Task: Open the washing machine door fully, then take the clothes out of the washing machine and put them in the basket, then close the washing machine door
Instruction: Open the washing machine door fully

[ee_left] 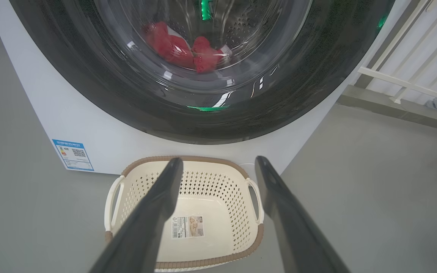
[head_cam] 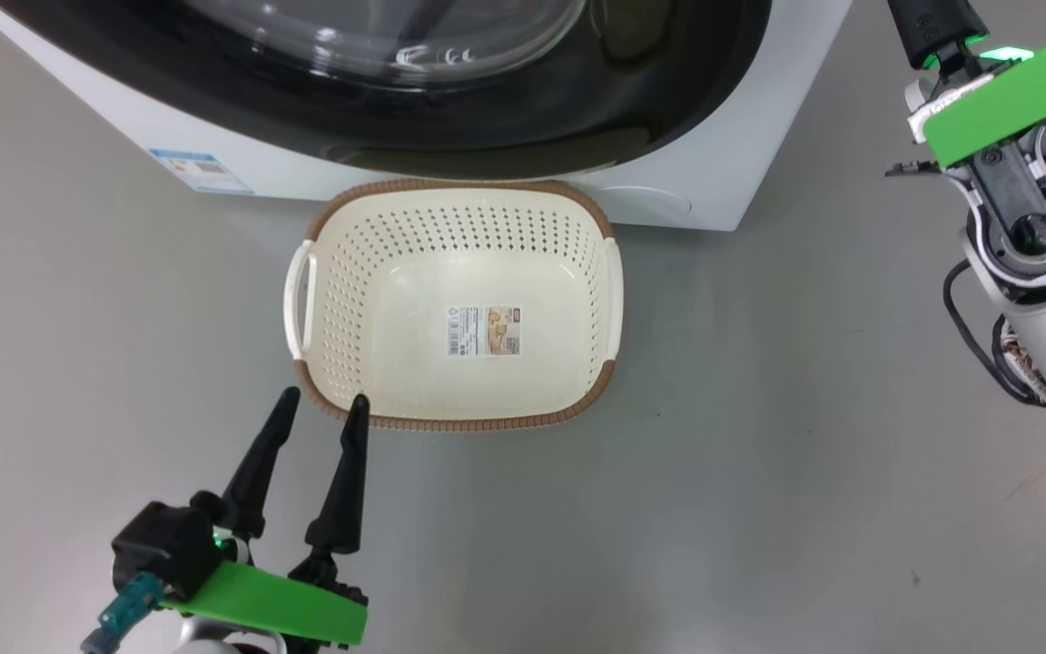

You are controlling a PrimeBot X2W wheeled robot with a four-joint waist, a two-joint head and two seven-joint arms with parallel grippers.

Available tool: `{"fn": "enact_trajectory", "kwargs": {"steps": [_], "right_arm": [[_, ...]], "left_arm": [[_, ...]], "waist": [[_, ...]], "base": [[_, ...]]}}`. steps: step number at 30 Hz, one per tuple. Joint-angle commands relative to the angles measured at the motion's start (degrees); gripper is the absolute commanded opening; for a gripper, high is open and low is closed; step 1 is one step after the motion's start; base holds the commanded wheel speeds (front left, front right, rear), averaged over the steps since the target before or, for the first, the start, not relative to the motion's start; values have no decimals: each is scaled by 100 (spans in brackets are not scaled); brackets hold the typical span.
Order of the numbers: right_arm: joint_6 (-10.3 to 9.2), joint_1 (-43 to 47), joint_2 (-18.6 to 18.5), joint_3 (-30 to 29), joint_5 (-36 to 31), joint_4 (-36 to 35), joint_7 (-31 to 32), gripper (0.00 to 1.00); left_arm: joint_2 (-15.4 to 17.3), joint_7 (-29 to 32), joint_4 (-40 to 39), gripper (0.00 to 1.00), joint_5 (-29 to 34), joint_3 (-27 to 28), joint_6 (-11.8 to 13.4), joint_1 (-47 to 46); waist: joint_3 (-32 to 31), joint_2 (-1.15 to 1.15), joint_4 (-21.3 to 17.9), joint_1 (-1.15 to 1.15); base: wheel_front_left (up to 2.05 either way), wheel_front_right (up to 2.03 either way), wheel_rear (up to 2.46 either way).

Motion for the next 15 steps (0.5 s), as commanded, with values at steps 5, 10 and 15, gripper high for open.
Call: {"fn": "enact_trajectory", "kwargs": {"steps": [5, 10, 15], "right_arm": [[2, -326, -79, 176, 498, -139, 557, 0], [2, -551, -176, 132, 934, -239, 1085, 0], [2, -703, -262, 85, 1150, -233, 1510, 0]], "left_arm": [[63, -68, -94, 100, -61, 140, -31, -185], [40, -68, -73, 100, -96, 93, -31, -258], [19, -68, -65, 100, -128, 71, -31, -308]], "waist": [[196, 0, 93, 0], [302, 0, 144, 0], [378, 0, 191, 0]], "base": [[0, 0, 0], [0, 0, 0], [0, 0, 0]]}}
